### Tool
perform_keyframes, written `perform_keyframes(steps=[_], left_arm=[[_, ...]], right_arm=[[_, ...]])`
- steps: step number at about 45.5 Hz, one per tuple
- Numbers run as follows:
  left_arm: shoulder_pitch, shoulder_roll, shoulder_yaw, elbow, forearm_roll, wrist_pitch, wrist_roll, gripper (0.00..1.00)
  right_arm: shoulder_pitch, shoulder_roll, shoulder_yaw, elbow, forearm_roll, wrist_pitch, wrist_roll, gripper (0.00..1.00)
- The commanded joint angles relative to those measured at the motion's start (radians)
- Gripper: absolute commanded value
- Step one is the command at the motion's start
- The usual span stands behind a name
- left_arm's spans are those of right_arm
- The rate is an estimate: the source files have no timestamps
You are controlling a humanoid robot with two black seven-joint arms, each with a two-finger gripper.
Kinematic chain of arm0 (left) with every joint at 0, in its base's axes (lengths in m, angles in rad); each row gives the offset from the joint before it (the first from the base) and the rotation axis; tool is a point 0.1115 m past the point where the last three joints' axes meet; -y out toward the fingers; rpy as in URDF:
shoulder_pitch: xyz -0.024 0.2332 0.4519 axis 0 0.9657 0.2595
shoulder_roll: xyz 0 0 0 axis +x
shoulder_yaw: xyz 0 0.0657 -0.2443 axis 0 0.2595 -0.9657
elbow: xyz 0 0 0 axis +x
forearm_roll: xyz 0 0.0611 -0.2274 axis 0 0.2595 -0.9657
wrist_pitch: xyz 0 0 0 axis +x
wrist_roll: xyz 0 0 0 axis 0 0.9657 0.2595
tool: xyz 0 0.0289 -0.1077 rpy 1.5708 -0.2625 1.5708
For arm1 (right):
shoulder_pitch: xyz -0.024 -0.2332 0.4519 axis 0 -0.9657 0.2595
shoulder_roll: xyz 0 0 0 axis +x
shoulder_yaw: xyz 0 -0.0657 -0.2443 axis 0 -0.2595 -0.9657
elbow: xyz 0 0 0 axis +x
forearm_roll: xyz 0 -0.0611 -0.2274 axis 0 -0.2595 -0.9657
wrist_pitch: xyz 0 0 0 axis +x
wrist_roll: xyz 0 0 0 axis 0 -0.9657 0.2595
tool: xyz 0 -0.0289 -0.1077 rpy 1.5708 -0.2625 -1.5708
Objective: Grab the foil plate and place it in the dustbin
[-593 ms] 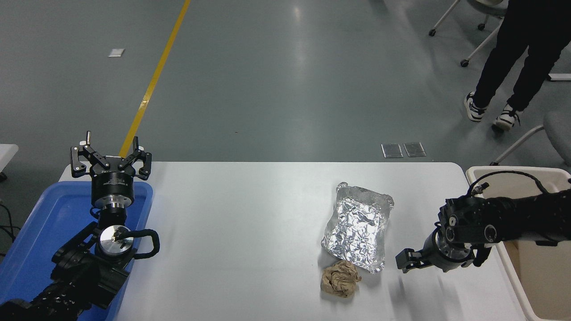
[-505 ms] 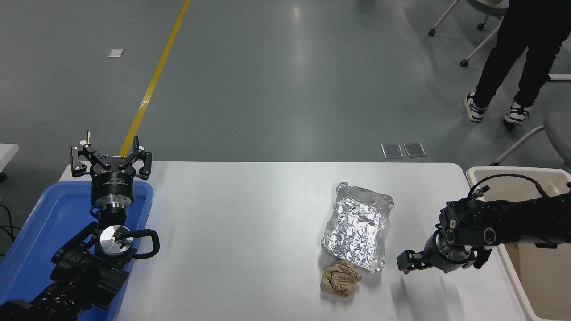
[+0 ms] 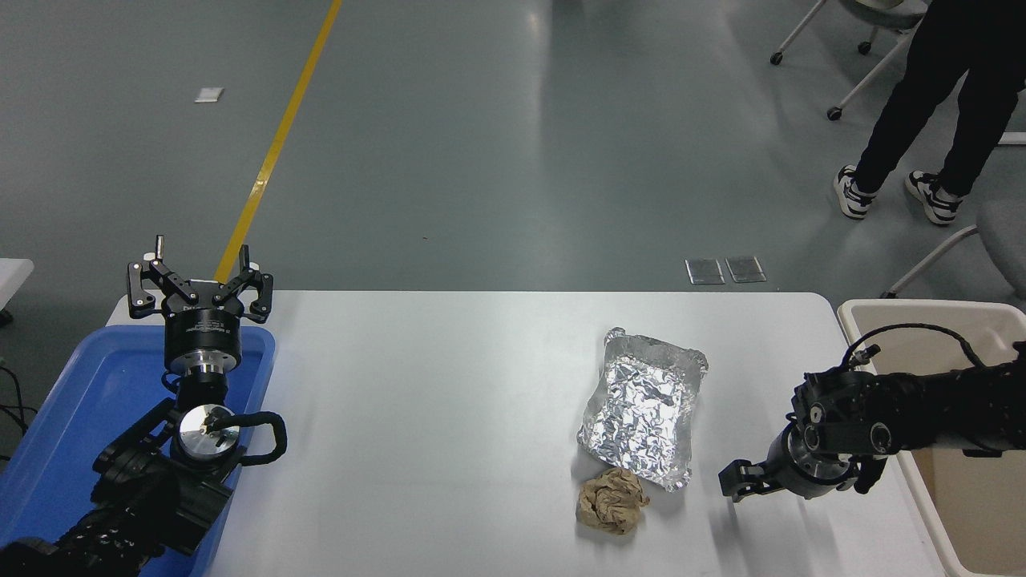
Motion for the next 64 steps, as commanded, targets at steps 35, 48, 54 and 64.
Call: perform_keyframes(steps=[35,48,54,64], left_arm=[[0.0,0.003,0.001,0.001,-0.002,0.001,0.0,0.99],[0.0,0.003,0.001,-0.001,0.0,0.0,0.0,0.99],[0.0,0.003,0.001,-0.001,0.0,0.0,0.0,0.99],[0.0,0.0,0.001,-0.001,0.0,0.0,0.001,0.99]], right_arm=[[1.123,-0.118,-0.195,0.434,0.34,0.335,-0.008,1.0],[1.25,-0.101,-0.258,0.444,0.464,0.435,0.002,1.0],[1.217,-0.035,-0.272,0.436,0.599,0.397,0.002,1.0],[0.987,0.094,-0.273,0.384,0.649,0.164,0.0,1.0]])
